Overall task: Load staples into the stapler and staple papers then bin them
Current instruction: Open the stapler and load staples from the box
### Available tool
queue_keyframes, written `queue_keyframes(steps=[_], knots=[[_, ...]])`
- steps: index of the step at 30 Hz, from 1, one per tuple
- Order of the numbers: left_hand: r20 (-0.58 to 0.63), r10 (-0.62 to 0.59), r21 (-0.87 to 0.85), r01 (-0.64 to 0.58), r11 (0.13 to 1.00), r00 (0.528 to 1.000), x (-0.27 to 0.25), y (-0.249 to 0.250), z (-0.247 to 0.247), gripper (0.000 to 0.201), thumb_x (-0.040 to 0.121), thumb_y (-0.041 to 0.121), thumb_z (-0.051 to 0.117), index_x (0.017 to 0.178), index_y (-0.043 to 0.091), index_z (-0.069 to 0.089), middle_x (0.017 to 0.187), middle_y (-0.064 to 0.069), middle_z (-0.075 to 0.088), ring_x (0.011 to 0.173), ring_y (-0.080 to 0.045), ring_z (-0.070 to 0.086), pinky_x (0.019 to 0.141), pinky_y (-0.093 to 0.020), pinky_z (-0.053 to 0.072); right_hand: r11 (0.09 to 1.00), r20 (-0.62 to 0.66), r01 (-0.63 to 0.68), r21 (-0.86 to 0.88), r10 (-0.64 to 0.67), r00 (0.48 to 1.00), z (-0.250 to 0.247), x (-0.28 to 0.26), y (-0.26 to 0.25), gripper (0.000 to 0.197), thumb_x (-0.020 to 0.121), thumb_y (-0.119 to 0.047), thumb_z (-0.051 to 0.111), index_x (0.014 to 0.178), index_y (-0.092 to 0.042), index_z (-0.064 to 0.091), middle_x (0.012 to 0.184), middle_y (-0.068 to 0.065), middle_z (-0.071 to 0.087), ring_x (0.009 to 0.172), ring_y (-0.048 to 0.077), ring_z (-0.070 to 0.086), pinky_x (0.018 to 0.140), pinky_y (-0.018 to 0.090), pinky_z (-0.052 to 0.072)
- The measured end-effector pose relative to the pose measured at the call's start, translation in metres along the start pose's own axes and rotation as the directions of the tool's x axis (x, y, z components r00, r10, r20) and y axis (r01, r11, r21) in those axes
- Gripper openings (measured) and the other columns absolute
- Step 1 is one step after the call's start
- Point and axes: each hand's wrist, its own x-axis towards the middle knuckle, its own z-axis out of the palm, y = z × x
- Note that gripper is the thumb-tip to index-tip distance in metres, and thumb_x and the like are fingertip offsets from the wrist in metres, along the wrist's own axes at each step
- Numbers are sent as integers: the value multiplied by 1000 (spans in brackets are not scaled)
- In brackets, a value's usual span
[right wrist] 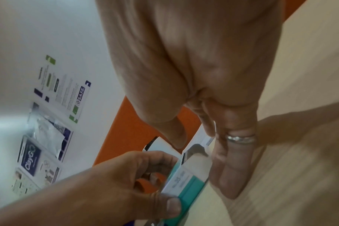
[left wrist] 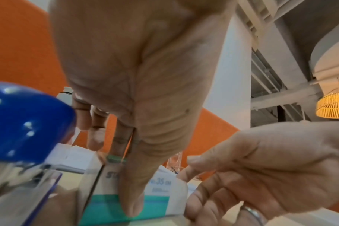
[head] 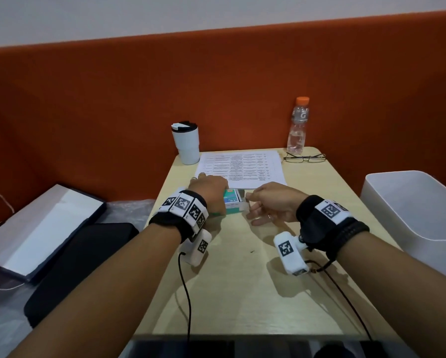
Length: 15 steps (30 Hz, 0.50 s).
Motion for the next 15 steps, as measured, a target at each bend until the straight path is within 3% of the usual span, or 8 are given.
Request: queue_keyframes(steps=[2,3,5,8,12,15], knots=[[7,15,-41,-15,999,1000,-1,0,1,57,77,35,84,128,26,60,121,0,65,118,-25,50,95,-41,44,997,-43,37,-74,-40,998,-2,2,1,25,108,-18,58,110,7,64,78,16,64,68,25,69,79,43,65],[8,24,-63,-23,998,1000,0,0,2,59,77,35,85,129,27,60,123,0,65,119,-25,50,95,-40,44,990,-81,72,-119,-81,993,-3,2,3,22,107,-16,59,99,4,63,77,19,63,63,25,66,78,41,64],[4,33,-85,-33,996,999,0,2,3,61,76,36,86,130,28,59,124,1,65,118,-24,52,94,-39,44,957,-172,148,-249,-194,966,-3,3,6,20,105,-12,61,87,-2,62,76,25,68,54,22,62,58,28,57],[0,27,-78,-27,997,1000,1,7,4,62,76,38,87,131,27,59,124,1,66,118,-25,54,97,-41,41,883,-222,177,-434,-295,929,-4,10,9,21,102,-17,68,90,0,71,71,9,74,42,7,60,42,18,44],[0,19,-69,-19,997,1000,3,9,3,63,77,38,87,131,27,59,124,0,66,120,-26,54,103,-44,38,846,-215,135,-516,-280,936,-6,22,5,25,101,-25,70,88,-5,80,76,10,78,55,15,62,50,24,46],[-7,17,-64,-17,998,1000,3,9,5,63,76,38,87,132,27,59,124,0,67,119,-25,55,100,-44,38,807,-199,117,-579,-278,940,-4,27,3,23,96,-26,75,86,-8,84,73,5,75,57,13,60,50,24,44]])
